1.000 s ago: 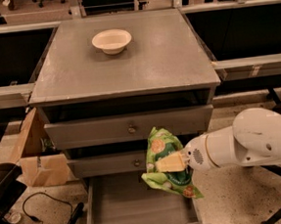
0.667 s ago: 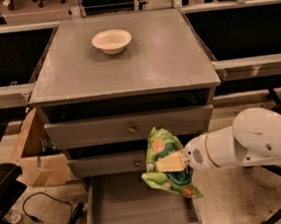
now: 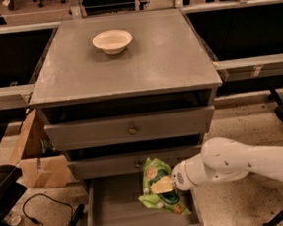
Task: Place green rice chip bag into bottom drawer
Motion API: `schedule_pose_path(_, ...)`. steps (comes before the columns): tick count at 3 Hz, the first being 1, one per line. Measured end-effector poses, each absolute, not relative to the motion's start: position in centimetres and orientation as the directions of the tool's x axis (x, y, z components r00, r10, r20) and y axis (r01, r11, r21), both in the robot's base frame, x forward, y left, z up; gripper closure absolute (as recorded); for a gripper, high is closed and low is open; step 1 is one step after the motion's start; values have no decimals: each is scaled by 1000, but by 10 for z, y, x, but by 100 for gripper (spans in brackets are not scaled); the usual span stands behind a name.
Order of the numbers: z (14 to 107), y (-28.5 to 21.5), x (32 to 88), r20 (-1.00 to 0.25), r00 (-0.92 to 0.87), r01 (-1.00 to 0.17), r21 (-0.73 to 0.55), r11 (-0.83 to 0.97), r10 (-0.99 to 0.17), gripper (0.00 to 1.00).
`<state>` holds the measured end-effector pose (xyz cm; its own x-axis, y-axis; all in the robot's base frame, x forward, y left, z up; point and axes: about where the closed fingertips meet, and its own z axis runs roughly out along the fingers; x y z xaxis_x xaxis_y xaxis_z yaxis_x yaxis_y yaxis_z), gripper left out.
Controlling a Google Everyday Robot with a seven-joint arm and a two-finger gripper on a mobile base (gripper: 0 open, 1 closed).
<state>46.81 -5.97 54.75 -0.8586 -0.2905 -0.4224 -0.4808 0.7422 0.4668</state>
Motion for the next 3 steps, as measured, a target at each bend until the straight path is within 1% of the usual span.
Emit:
schedule_pose_path(1,478,-59,481,-397,-877,-456,512,728,-270,100)
schedule_pose_path(2,418,-62,496,-369,-907,-397,582,709,-205,100)
schedule_pose_path(3,361,-65,508,-321,-941,-305,670,677,-106,100)
